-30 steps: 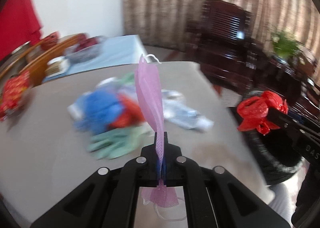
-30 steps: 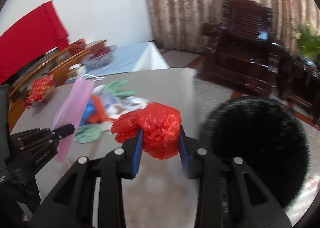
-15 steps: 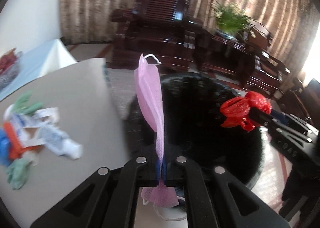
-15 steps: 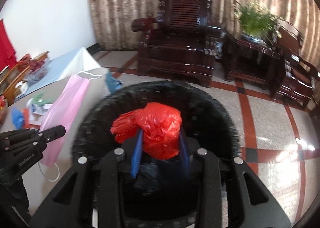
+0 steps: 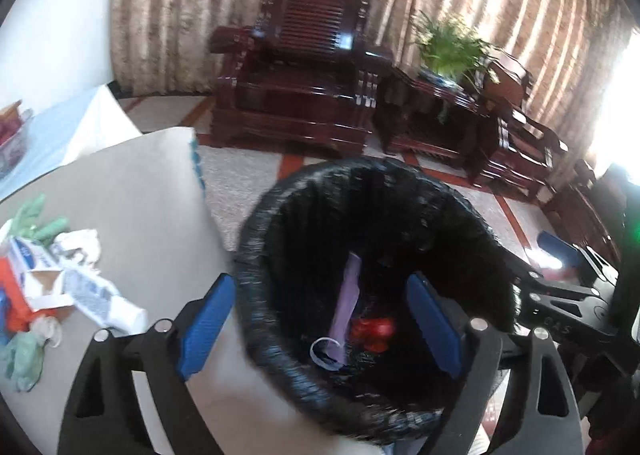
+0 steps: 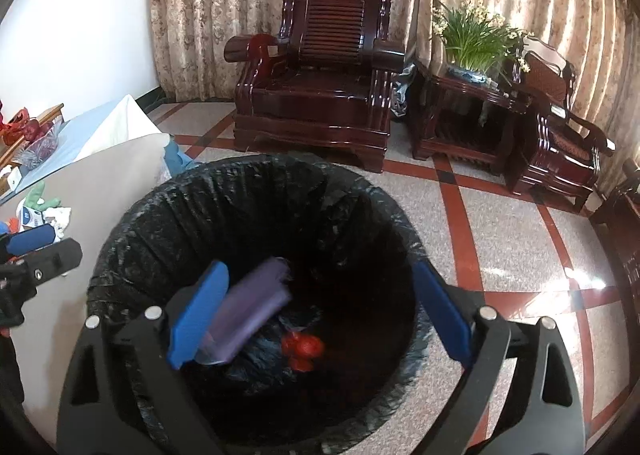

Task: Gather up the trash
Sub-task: 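Carry the mask and red bag over the bin and open both tools, then grasp the green rubber gloves with the left tool while the right tool grasps the white tube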

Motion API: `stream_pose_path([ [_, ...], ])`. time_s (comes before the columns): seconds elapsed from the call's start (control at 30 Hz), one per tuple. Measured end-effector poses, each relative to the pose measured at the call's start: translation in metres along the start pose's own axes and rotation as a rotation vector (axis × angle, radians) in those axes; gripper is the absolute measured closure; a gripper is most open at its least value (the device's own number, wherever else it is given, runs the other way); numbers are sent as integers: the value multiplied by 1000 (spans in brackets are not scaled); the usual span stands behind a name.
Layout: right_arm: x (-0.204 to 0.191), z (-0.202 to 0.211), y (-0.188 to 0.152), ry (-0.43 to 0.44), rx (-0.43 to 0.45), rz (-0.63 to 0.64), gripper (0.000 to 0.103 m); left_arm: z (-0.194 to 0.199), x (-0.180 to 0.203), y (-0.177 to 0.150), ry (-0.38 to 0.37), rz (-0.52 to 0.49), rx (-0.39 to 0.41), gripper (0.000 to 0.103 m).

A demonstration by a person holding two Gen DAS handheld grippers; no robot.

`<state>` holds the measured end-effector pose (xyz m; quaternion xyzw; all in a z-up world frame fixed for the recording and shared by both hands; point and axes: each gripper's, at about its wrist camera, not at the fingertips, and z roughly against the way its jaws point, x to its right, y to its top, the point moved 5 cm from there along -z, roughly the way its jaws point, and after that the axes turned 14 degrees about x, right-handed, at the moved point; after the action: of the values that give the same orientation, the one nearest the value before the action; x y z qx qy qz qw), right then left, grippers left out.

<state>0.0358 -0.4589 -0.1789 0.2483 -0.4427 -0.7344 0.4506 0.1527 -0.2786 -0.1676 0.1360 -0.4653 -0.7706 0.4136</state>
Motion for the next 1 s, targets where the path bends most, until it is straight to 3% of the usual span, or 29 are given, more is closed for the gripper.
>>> stream_pose_path([
  [0.17, -28, 12, 13, 72, 26, -56, 12, 31, -45, 3, 116, -10, 49, 17],
  [0.3, -73, 18, 21, 159, 38, -65, 11, 67, -102, 0, 257, 5, 84, 16],
  [0.53, -188, 21, 24, 353, 33, 10, 11, 133, -207, -21, 503, 54, 124, 16],
  [0.8, -293, 10, 15, 475, 41, 149, 11, 162, -283, -50, 641, 143, 105, 16],
  [1.0, -327, -17, -6, 482, -12, 214, 12, 159, -312, -74, 671, 173, 56, 17],
])
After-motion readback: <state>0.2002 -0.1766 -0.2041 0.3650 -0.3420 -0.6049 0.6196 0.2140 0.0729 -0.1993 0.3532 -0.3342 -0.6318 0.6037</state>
